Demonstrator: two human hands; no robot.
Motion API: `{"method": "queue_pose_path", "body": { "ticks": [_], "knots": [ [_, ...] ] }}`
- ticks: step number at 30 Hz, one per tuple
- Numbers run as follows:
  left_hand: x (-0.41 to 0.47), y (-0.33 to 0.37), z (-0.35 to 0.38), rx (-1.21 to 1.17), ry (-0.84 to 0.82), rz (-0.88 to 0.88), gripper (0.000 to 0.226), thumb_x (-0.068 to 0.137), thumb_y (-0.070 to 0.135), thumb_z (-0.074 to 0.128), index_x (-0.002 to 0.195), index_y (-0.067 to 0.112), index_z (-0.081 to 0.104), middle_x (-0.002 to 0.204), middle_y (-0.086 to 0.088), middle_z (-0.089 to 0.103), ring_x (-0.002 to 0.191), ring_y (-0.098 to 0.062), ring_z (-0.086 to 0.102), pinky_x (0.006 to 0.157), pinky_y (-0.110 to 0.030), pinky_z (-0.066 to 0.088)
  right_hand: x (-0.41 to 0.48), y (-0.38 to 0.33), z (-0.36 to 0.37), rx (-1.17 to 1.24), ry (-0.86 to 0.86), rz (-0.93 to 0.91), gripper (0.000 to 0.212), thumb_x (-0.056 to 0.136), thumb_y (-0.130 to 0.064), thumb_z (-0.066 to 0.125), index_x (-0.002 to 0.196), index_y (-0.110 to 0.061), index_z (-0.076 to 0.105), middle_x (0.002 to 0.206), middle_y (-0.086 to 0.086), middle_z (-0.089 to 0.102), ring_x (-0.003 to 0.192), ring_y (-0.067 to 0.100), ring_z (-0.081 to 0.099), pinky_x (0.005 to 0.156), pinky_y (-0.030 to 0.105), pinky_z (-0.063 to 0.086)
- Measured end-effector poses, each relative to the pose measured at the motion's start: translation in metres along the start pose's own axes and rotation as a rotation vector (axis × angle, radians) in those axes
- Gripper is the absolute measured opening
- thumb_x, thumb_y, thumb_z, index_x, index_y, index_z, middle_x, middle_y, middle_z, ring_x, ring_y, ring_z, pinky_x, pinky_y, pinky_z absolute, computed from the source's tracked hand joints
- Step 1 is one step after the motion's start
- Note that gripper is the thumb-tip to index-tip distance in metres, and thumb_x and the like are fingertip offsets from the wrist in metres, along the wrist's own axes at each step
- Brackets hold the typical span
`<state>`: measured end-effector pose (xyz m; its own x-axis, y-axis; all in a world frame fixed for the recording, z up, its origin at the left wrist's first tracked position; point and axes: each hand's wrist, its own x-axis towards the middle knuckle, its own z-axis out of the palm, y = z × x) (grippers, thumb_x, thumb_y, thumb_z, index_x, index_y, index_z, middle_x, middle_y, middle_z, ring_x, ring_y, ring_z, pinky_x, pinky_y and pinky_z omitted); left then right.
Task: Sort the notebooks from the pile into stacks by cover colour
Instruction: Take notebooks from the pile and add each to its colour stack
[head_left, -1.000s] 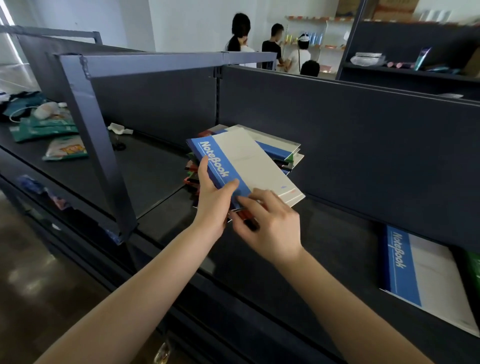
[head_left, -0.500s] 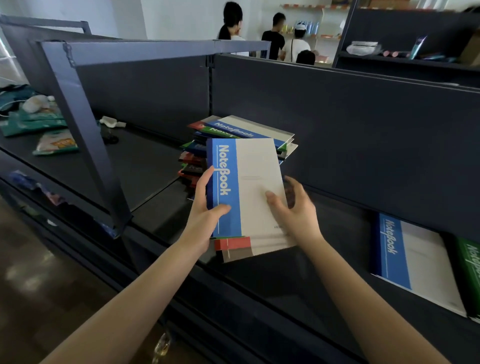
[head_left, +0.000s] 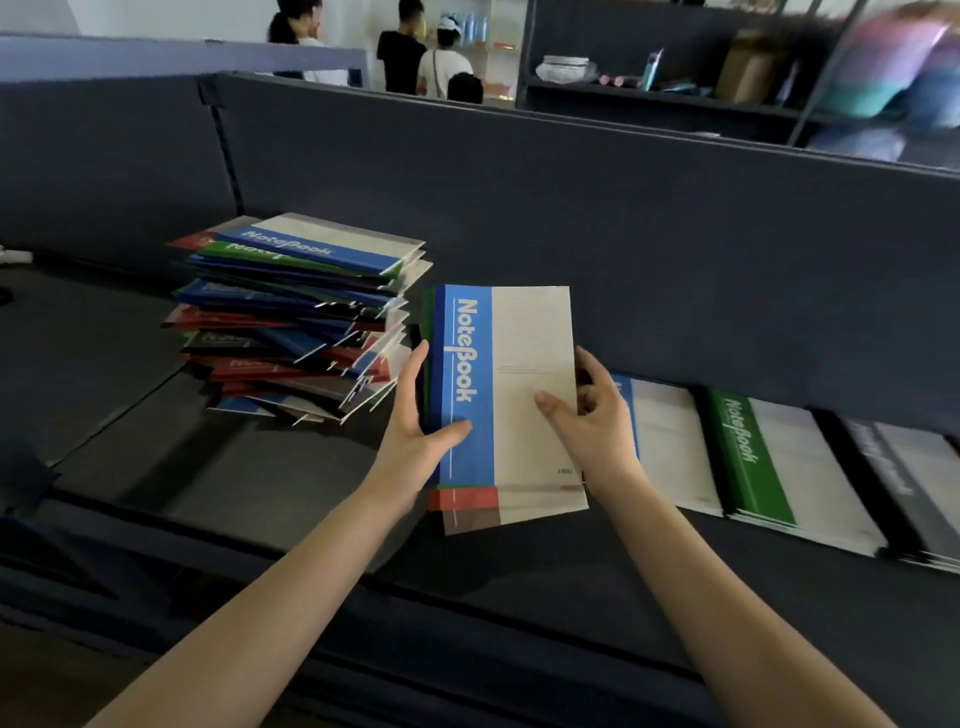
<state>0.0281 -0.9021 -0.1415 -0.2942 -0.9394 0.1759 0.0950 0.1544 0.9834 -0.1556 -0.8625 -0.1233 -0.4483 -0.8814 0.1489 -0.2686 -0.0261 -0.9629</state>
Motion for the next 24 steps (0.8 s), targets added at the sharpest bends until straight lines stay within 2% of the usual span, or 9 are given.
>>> {"method": "queue_pose_path", "body": {
  "ticks": [2, 5, 8, 12, 15, 17, 19, 21, 24],
  "knots": [
    [0.003, -0.005, 0.020, -0.003, -0.027, 0.005, 0.082, 0.086, -0.007, 0.061, 0.138, 0.045, 0.025, 0.141, 0.010, 0.041, 0.120, -0.001, 0.050, 0.086, -0.019, 0.050, 0.002, 0.010, -0.022, 0.047, 0.074, 0.037, 0.040, 0.082, -0.021, 0.074, 0.114, -0.025, 0.051, 0.099, -0.003, 0.066, 0.090, 0.018, 0.065, 0.074, 0.031, 0.055],
    [0.003, -0.011, 0.048, -0.029, -0.062, -0.001, 0.078, 0.087, -0.007, 0.061, 0.133, 0.047, 0.029, 0.142, 0.008, 0.041, 0.117, 0.002, 0.051, 0.086, -0.018, 0.050, 0.003, 0.022, -0.051, 0.056, 0.120, 0.115, 0.027, 0.082, -0.020, 0.074, 0.094, -0.027, 0.051, 0.102, 0.002, 0.068, 0.094, 0.022, 0.066, 0.080, 0.040, 0.056],
    [0.002, -0.016, 0.072, -0.062, -0.086, -0.009, 0.072, 0.088, -0.004, 0.060, 0.133, 0.044, 0.031, 0.138, 0.010, 0.045, 0.114, 0.005, 0.054, 0.091, -0.020, 0.050, 0.001, 0.032, -0.078, 0.020, 0.169, 0.132, 0.014, 0.086, -0.016, 0.069, 0.088, -0.022, 0.055, 0.090, 0.003, 0.070, 0.083, 0.022, 0.067, 0.078, 0.044, 0.056],
    [0.003, -0.020, 0.094, -0.093, -0.084, -0.041, 0.059, 0.094, 0.003, 0.054, 0.131, 0.044, 0.034, 0.131, 0.015, 0.049, 0.113, 0.006, 0.053, 0.088, -0.021, 0.049, -0.001, 0.042, -0.104, -0.017, 0.185, 0.150, 0.005, 0.089, -0.016, 0.064, 0.085, -0.016, 0.066, 0.087, 0.011, 0.072, 0.081, 0.030, 0.068, 0.073, 0.045, 0.055],
    [0.003, -0.021, 0.103, -0.055, -0.079, -0.052, 0.056, 0.095, 0.005, 0.053, 0.130, 0.046, 0.034, 0.135, 0.010, 0.047, 0.117, 0.000, 0.052, 0.085, -0.020, 0.050, 0.002, 0.050, -0.115, -0.070, 0.217, 0.148, 0.014, 0.088, -0.019, 0.064, 0.085, -0.006, 0.066, 0.079, 0.017, 0.067, 0.068, 0.025, 0.059, 0.064, 0.037, 0.049],
    [0.004, -0.021, 0.103, -0.051, -0.056, -0.056, 0.057, 0.095, 0.002, 0.053, 0.131, 0.043, 0.036, 0.133, 0.010, 0.048, 0.111, 0.002, 0.055, 0.078, -0.016, 0.052, 0.007, 0.051, -0.122, -0.097, 0.259, 0.159, 0.010, 0.090, -0.019, 0.062, 0.086, -0.010, 0.066, 0.077, 0.005, 0.067, 0.071, 0.021, 0.060, 0.066, 0.032, 0.048],
    [0.005, -0.021, 0.098, -0.062, -0.019, -0.063, 0.059, 0.094, -0.002, 0.052, 0.132, 0.040, 0.037, 0.133, 0.008, 0.049, 0.108, 0.001, 0.057, 0.074, -0.015, 0.052, 0.016, 0.053, -0.131, -0.139, 0.307, 0.159, 0.005, 0.091, -0.017, 0.060, 0.088, -0.016, 0.063, 0.084, -0.001, 0.067, 0.078, 0.021, 0.063, 0.064, 0.027, 0.048],
    [0.007, -0.020, 0.089, -0.064, 0.024, -0.074, 0.060, 0.092, -0.005, 0.052, 0.132, 0.038, 0.038, 0.134, 0.005, 0.048, 0.110, -0.003, 0.056, 0.075, -0.017, 0.052, 0.025, 0.055, -0.141, -0.223, 0.311, 0.164, 0.007, 0.092, -0.017, 0.058, 0.096, -0.017, 0.064, 0.091, -0.001, 0.066, 0.080, 0.019, 0.059, 0.058, 0.022, 0.042],
    [0.011, -0.019, 0.073, -0.054, 0.101, -0.091, 0.062, 0.091, -0.007, 0.052, 0.132, 0.038, 0.040, 0.130, 0.005, 0.051, 0.109, -0.006, 0.056, 0.079, -0.021, 0.049, 0.039, 0.062, -0.153, -0.357, 0.286, 0.208, 0.025, 0.091, -0.015, 0.057, 0.116, -0.013, 0.063, 0.103, 0.003, 0.068, 0.086, 0.022, 0.059, 0.069, 0.025, 0.042]
  ]
}}
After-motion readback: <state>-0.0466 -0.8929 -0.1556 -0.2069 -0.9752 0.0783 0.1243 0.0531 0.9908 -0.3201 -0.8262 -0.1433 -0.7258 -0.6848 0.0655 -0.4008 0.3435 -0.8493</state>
